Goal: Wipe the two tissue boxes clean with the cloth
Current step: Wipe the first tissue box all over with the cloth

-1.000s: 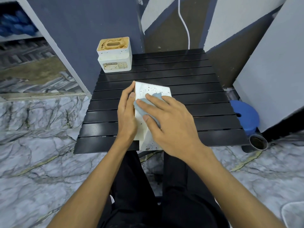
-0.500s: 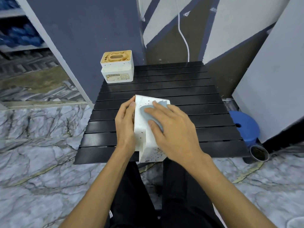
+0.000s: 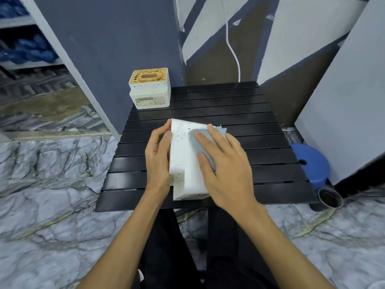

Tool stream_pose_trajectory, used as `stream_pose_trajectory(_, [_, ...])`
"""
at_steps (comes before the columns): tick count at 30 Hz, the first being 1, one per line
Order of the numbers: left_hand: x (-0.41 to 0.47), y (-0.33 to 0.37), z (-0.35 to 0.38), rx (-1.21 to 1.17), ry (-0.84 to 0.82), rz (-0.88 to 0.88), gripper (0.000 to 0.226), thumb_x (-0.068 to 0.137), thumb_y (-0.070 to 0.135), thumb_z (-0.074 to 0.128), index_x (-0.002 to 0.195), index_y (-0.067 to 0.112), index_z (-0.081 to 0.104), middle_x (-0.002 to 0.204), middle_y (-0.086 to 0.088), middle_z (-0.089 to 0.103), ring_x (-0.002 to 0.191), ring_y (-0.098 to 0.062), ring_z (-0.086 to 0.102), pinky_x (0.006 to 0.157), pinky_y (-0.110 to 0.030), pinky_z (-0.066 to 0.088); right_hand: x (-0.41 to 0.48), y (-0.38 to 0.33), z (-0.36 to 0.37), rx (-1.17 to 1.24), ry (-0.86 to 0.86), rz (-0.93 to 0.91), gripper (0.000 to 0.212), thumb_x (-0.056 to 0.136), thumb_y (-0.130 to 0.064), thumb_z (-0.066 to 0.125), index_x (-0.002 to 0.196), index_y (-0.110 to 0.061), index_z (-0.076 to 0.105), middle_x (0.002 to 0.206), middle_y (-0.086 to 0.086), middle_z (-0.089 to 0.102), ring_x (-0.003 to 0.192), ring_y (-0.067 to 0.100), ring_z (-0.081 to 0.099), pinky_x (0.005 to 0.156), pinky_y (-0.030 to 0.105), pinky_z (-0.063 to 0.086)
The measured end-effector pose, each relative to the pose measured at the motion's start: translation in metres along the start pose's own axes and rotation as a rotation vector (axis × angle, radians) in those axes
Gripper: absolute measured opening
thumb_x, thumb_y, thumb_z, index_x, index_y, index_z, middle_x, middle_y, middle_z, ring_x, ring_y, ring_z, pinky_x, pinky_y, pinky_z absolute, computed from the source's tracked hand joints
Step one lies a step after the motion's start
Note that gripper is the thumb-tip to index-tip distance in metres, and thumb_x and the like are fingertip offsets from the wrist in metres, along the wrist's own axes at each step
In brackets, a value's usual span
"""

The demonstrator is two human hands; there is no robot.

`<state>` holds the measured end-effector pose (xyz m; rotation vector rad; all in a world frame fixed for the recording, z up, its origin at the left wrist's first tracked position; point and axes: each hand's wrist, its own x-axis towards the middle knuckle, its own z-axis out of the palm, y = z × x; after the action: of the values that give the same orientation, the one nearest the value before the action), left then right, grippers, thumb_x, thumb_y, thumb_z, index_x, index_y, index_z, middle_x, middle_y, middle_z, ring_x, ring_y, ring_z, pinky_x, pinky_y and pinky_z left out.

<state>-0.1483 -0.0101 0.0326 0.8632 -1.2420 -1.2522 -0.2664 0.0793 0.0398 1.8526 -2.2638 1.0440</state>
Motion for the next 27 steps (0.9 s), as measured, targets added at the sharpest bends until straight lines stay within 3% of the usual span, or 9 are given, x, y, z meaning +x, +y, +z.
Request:
stream_pose_trajectory(4, [0.003,-0.001,0.001,-0.008,-0.024,0.012,0.031,0.099,0.022,0.049,0.125,0.011,0.062,0.105,0.005,0.070,0.086,-0.005,0.062,0.070,-0.019,0.051,-0.024,-0.011,0.001,0.008,0.025,-0.020,0.046,0.099,-0.038,0.036,0.144,-0.031,0.045,0.155,-0.005,0.037,0.138,0.025,0.032,0.114,0.045,0.030])
stream_pose_trajectory(8, [0.003,-0.001,0.001,0.000,-0.052,0.013,0.027,0.104,0.011,0.043,0.126,0.006,0.059,0.104,0.006,0.069,0.087,-0.004,0.063,0.072,-0.020,0.052,-0.026,-0.015,0.001,-0.012,0.031,-0.122,0.045,0.098,-0.036,0.039,0.141,-0.030,0.049,0.151,-0.005,0.043,0.138,0.024,0.035,0.113,0.045,0.030])
stream_pose_trajectory(14, [0.005,-0.002,0.005,0.022,-0.077,0.031,0.025,0.102,0.016,0.048,0.122,0.011,0.061,0.094,0.016,0.070,0.077,0.002,0.059,0.065,-0.014,0.048,0.001,0.005,0.001,0.055,0.002,0.079,0.052,0.098,-0.047,0.029,0.147,-0.032,0.040,0.159,-0.007,0.030,0.142,0.026,0.027,0.115,0.045,0.027])
stream_pose_trajectory(21, [0.007,-0.005,0.000,0.007,-0.047,0.005,0.027,0.103,0.017,0.047,0.125,0.006,0.059,0.107,0.002,0.068,0.086,-0.004,0.063,0.070,-0.019,0.051,-0.014,-0.015,0.003,-0.047,0.014,-0.086,0.047,0.097,-0.038,0.037,0.143,-0.030,0.046,0.152,-0.003,0.040,0.138,0.025,0.031,0.113,0.045,0.027])
stream_pose_trajectory(27, [0.005,-0.003,0.002,0.023,-0.059,0.015,0.024,0.101,0.019,0.047,0.121,0.014,0.060,0.093,0.019,0.070,0.078,0.002,0.060,0.065,-0.015,0.049,0.010,0.001,0.007,0.029,0.040,0.063,0.050,0.098,-0.042,0.031,0.145,-0.031,0.043,0.155,-0.004,0.037,0.139,0.028,0.032,0.111,0.048,0.033])
